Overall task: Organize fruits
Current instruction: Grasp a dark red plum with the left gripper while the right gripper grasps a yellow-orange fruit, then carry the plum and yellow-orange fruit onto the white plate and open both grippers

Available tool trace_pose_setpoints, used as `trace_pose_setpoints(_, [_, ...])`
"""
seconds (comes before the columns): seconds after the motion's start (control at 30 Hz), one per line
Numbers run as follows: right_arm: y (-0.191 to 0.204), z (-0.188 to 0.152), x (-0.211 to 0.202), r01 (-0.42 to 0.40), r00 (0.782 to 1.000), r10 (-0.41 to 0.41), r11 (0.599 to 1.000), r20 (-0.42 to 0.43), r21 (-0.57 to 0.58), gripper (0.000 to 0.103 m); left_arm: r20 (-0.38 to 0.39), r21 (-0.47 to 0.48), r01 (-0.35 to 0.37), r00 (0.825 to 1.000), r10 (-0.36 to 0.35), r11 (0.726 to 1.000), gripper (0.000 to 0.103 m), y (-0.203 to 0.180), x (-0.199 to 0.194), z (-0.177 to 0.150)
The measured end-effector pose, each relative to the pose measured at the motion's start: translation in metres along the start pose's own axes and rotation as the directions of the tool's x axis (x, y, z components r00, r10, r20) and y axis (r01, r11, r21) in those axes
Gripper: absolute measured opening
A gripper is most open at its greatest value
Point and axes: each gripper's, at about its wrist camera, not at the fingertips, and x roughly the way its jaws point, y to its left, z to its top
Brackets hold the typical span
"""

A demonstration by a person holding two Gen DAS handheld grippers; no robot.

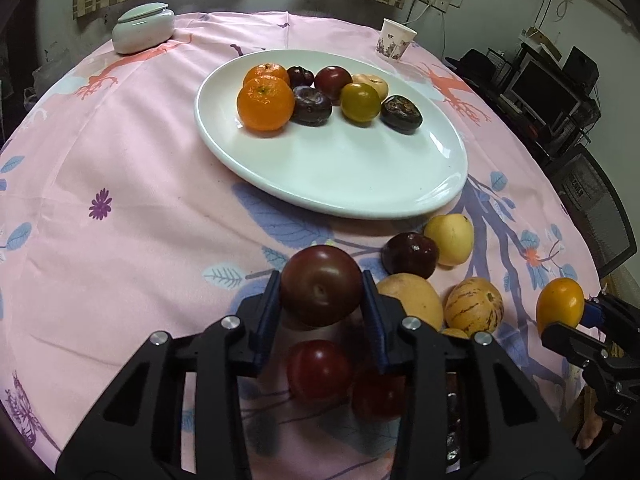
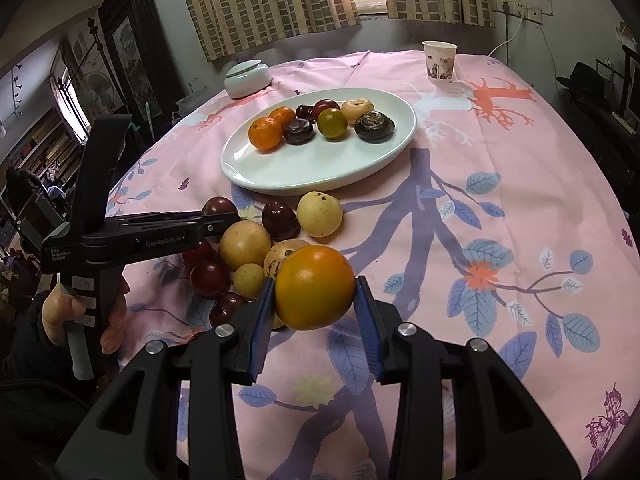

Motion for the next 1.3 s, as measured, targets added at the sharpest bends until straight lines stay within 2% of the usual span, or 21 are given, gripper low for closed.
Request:
trace_pose_setpoints(0.17, [0.006,0.004,0.004,0.001,1.0,-0.001,1.0,-0.003,-0.017,0.04,0.043,0.038,-0.054,0.998,0.053,0.998,0.039,-0.011,-0.028,-0.01])
trace_pose_setpoints(0.4, [0.014,0.01,0.009,-0.004,1.0,0.004,1.0,-0.003,-0.029,0.04,0.073,0.067,-0.019,0.997,0.014,0.998,0.039,-0.018,-0.056,-0.019])
trace_pose_setpoints(0.73, [0.018,0.018,0.013,0.001,1.0,-0.002,0.999,-0.015,-0.05,0.04,0.073,0.084,-0.023,0.997,0.017,0.996,0.039,-0.021,-0.063,-0.007])
trace_pose_setpoints(0.97, [0.009,0.052,0.029,-0.019,0.999,0.016,0.997,-0.05,-0.07,0.04,0.066,0.138,-0.061,0.996,0.052,0.989,0.039,-0.022,-0.055,0.033])
trace_pose_setpoints(1.13, [-0.002,0.096,0.058,0.016,0.998,-0.021,0.997,-0.064,-0.076,0.04,0.047,0.13,-0.067,0.997,0.062,0.989,0.039,-0.021,-0.028,0.08])
trace_pose_setpoints(1.3, [-0.018,0.123,0.098,0.058,0.994,-0.062,0.997,-0.088,-0.042,0.04,0.023,0.118,-0.086,0.996,0.084,0.989,0.039,-0.026,0.01,0.11])
